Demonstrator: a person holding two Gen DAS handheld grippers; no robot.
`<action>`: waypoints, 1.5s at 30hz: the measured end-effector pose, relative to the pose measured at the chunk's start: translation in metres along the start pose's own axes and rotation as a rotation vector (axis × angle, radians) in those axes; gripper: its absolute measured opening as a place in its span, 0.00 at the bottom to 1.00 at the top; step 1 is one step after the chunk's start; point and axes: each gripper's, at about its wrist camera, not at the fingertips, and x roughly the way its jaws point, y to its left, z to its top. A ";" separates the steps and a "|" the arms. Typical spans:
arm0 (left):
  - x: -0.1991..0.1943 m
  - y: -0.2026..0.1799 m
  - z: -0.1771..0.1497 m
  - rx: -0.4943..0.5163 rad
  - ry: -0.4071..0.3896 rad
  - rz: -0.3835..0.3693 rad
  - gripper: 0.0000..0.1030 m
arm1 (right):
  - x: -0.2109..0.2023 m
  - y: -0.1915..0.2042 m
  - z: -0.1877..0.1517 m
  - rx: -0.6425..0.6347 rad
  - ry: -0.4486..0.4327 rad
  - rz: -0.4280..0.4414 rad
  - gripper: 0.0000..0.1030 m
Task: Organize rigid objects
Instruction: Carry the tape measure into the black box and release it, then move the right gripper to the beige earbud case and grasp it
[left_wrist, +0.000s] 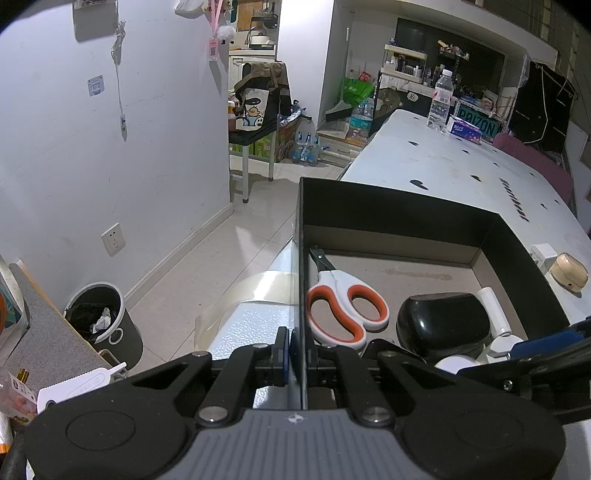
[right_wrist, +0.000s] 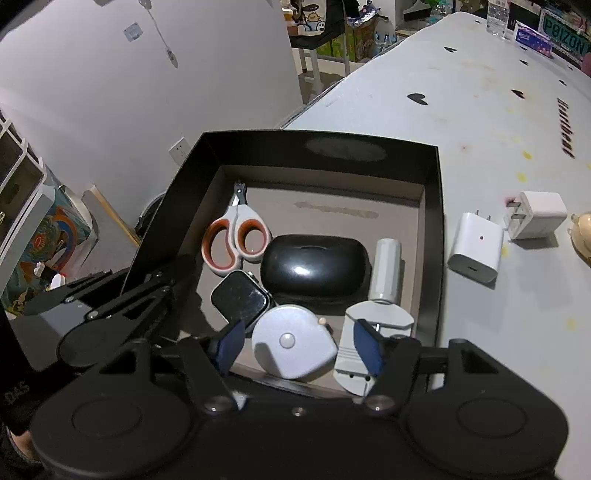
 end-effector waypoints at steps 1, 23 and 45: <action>0.000 0.000 0.000 0.000 0.000 0.000 0.06 | -0.001 0.000 0.000 0.001 -0.001 -0.002 0.64; 0.001 -0.001 0.000 0.005 0.003 0.004 0.05 | -0.052 -0.006 -0.016 -0.032 -0.140 -0.034 0.68; 0.001 -0.008 0.000 0.037 0.014 0.048 0.05 | -0.124 -0.040 -0.052 -0.004 -0.391 -0.074 0.97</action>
